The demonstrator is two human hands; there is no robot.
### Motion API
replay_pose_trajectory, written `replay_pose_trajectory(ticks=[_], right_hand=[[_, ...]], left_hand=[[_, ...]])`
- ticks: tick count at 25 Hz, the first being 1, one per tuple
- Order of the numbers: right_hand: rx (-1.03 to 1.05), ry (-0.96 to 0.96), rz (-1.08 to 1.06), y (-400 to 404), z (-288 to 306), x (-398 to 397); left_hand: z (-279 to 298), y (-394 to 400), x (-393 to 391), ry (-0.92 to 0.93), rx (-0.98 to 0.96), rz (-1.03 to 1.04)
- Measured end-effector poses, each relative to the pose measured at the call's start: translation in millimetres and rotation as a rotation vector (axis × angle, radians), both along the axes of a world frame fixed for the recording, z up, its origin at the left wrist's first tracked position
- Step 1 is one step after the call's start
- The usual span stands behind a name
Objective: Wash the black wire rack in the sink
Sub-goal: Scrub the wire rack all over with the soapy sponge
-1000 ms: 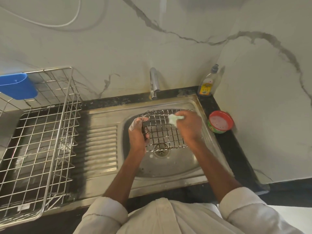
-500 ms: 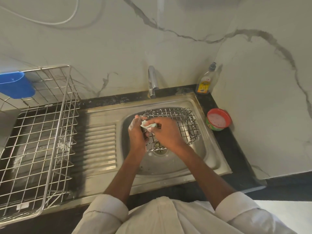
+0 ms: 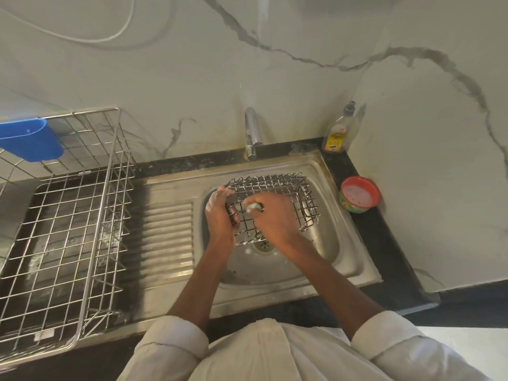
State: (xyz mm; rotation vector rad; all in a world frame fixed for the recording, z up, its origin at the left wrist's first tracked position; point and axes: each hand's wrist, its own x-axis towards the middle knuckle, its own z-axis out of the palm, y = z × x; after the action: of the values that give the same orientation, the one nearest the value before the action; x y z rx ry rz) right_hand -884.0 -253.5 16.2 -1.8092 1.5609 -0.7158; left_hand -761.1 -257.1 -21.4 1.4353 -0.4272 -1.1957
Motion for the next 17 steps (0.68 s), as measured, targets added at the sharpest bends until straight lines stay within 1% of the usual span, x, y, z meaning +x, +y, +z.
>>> replay_pose_trajectory(ticks=[2,3,4,5,8,10,11,12,13,14,15,17], right_hand=[[0.106,-0.343,0.105,0,8,6],[0.165,-0.458,0.103,-3,7,3],[0.184,-0.474,0.053,-5,6,-1],[0.161,-0.38,-0.036,-10,0,-8],[0.021,0.067,-0.363,-28,-9,-51],[0.011,0.31,-0.42,-34,-11,-79],[0.013,0.396,-0.401,-33,-11,-84],[0.005,0.43,-0.364,-30,-11,-80],[-0.021,0.416,-0.306,-24,-10,-70],[-0.044,0.357,-0.232,-16,-8,-55],[-0.061,0.255,-0.147,-6,-6,-39],[-0.026,-0.045,0.027,11,1,-12]], left_hand=[[-5,-2,2,0.042,-0.029,0.026],[-6,-2,3,0.057,-0.034,0.029],[-7,-2,3,0.062,-0.019,0.025],[-6,-1,3,0.07,0.003,0.02],[-4,5,6,0.087,0.017,0.011],[-5,8,7,0.089,0.015,0.011],[-4,8,5,0.09,0.012,0.01],[-3,8,3,0.086,0.008,0.009],[-3,7,0,0.083,0.008,0.006],[-4,6,-3,0.075,0.014,0.007],[-4,4,-6,0.063,0.023,0.009],[-9,3,-7,0.048,0.016,0.024]])
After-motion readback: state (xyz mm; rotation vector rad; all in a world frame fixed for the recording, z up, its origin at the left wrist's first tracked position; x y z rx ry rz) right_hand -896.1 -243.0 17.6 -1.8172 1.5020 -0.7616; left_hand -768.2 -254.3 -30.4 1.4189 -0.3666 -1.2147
